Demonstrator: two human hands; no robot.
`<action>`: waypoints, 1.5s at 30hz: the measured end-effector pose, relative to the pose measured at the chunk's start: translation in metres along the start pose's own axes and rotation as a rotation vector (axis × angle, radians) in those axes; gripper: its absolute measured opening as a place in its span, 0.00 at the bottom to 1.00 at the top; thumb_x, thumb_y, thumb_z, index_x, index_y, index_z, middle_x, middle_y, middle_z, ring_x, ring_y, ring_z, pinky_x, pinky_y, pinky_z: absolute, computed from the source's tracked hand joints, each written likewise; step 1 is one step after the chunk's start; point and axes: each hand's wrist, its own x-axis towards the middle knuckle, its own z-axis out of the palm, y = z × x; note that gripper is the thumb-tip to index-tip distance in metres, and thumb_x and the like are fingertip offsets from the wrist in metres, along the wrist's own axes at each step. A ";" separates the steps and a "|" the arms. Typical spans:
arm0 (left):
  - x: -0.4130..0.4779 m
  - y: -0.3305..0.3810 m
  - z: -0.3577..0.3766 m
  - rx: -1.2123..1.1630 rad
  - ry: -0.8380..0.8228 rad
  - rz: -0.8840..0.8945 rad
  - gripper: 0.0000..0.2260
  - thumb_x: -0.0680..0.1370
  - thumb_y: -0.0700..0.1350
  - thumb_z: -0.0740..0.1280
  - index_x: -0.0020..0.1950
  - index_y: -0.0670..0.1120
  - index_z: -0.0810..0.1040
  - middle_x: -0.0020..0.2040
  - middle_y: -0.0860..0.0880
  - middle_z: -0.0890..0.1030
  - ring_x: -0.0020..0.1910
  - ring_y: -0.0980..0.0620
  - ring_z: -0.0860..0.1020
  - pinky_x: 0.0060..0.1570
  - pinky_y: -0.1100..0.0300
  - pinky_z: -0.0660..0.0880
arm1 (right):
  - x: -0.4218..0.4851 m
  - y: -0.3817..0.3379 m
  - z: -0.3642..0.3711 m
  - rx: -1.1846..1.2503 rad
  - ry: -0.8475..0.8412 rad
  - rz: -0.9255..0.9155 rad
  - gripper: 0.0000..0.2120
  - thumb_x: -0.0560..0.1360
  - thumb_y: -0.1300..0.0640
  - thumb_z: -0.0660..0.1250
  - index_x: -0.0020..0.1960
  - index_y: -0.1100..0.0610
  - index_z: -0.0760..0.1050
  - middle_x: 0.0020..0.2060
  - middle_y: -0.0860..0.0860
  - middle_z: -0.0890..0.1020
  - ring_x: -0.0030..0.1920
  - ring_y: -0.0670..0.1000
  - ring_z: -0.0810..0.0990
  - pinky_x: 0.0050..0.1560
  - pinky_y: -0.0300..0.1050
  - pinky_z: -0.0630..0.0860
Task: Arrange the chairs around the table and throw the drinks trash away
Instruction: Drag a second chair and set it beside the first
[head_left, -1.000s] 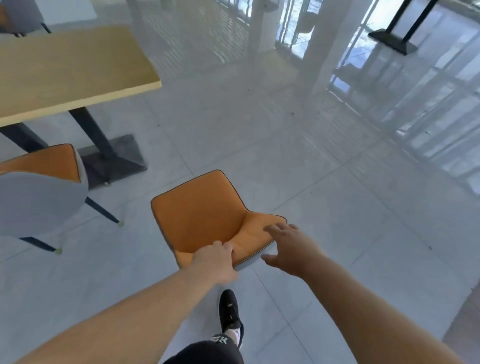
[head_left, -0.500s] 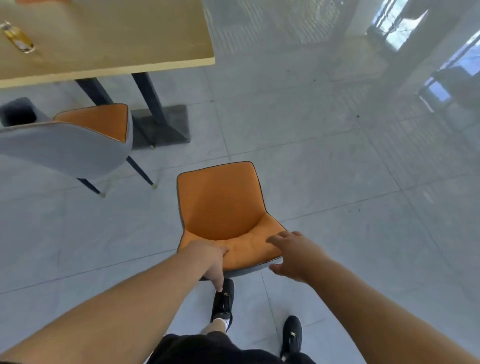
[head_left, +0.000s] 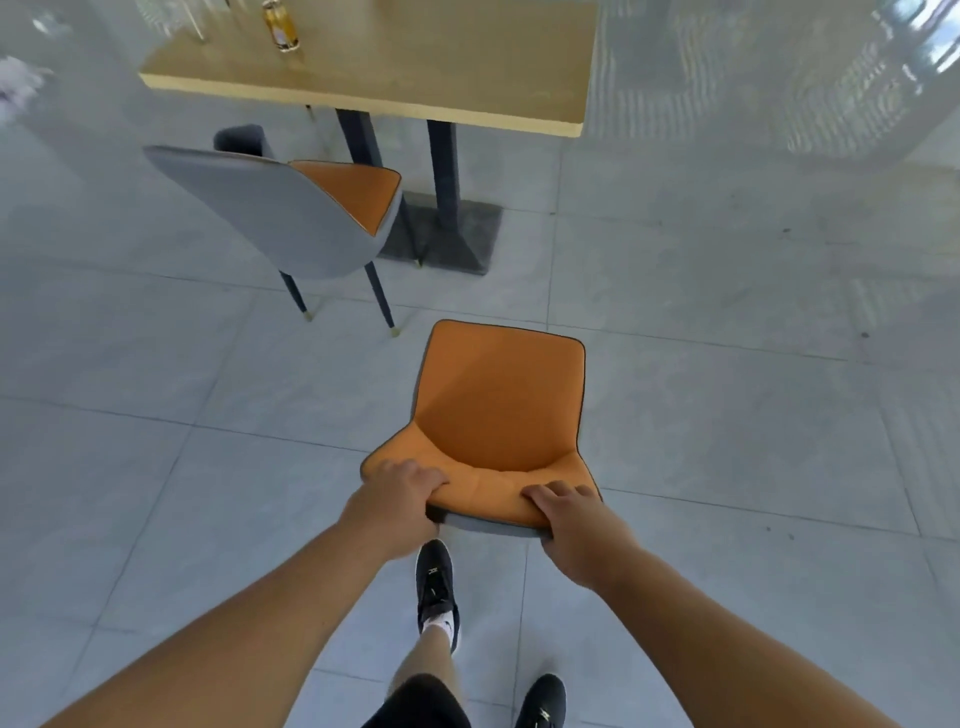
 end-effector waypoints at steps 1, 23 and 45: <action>0.004 -0.002 -0.003 -0.033 0.026 0.000 0.26 0.73 0.51 0.70 0.72 0.58 0.72 0.66 0.52 0.74 0.65 0.47 0.69 0.60 0.46 0.75 | 0.006 0.001 -0.005 -0.001 -0.001 0.002 0.27 0.80 0.55 0.63 0.76 0.42 0.62 0.69 0.47 0.72 0.66 0.56 0.70 0.59 0.59 0.78; 0.159 -0.074 -0.137 0.018 0.061 0.075 0.20 0.78 0.52 0.67 0.69 0.56 0.70 0.63 0.51 0.74 0.61 0.47 0.69 0.56 0.50 0.76 | 0.186 -0.031 -0.130 -0.108 -0.015 0.051 0.29 0.79 0.56 0.62 0.76 0.39 0.62 0.68 0.45 0.74 0.65 0.55 0.72 0.58 0.56 0.79; 0.398 -0.097 -0.308 -0.057 0.090 0.046 0.25 0.77 0.49 0.69 0.74 0.56 0.70 0.68 0.52 0.73 0.66 0.48 0.69 0.63 0.47 0.74 | 0.421 0.010 -0.317 -0.090 0.037 -0.002 0.25 0.81 0.54 0.61 0.76 0.39 0.62 0.66 0.46 0.75 0.64 0.56 0.72 0.56 0.57 0.80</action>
